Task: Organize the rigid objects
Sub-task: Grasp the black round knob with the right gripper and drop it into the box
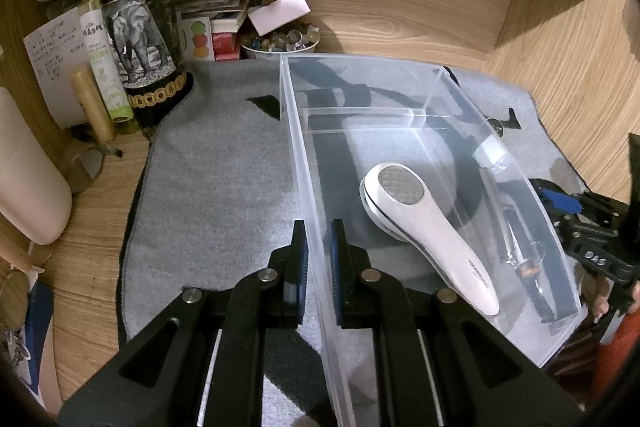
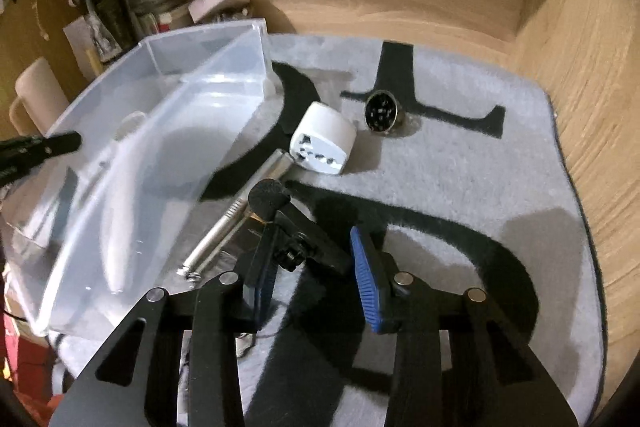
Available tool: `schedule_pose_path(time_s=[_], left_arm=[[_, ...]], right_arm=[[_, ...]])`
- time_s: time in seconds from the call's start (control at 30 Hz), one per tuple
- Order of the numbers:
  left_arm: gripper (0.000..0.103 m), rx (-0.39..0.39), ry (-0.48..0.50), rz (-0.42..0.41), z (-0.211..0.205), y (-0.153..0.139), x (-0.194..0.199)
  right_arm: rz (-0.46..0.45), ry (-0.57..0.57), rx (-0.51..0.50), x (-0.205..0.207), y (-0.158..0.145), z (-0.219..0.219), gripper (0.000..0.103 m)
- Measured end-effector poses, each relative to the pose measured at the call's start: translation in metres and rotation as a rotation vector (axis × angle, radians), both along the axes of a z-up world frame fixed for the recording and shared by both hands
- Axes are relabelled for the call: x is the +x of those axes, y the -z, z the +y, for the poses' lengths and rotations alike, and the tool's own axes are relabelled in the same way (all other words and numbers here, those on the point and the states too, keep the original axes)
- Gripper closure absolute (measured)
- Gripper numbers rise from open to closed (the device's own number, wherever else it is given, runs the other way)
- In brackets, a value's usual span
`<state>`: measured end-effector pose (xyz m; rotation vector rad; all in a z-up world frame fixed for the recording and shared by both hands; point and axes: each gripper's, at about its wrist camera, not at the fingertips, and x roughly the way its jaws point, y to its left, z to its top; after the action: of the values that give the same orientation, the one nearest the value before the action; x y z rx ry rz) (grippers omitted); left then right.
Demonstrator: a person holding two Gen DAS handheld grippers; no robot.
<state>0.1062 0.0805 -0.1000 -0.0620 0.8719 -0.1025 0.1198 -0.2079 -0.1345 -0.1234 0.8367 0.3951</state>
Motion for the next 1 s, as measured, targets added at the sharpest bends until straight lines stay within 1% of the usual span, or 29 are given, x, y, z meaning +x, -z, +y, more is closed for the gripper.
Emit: schedule_pose_path(time_s=[0.17, 0.33, 0.47, 0.67, 1.0], left_arm=[[0.093, 0.012, 0.014, -0.005, -0.001, 0.001, -0.001], [0.093, 0.006, 0.019, -0.011, 0.001, 0.001, -0.001], [0.093, 0.006, 0.019, -0.011, 0.001, 0.001, -0.001], [0.093, 0.008, 0.018, -0.010, 0.001, 0.001, -0.002], [0.093, 0.008, 0.019, -0.011, 0.001, 0.001, -0.002]], right_arm=[[-0.084, 0.006, 0.044, -0.018, -0.033, 0.002, 0.070], [-0.172, -0.021, 0.093, -0.032, -0.068, 0.013, 0.070], [-0.210, -0.057, 0.114, -0.033, -0.084, 0.029, 0.070], [-0.206, -0.110, 0.127, -0.031, -0.089, 0.053, 0.070], [-0.145, -0.167, 0.100, -0.015, -0.075, 0.091, 0.070]])
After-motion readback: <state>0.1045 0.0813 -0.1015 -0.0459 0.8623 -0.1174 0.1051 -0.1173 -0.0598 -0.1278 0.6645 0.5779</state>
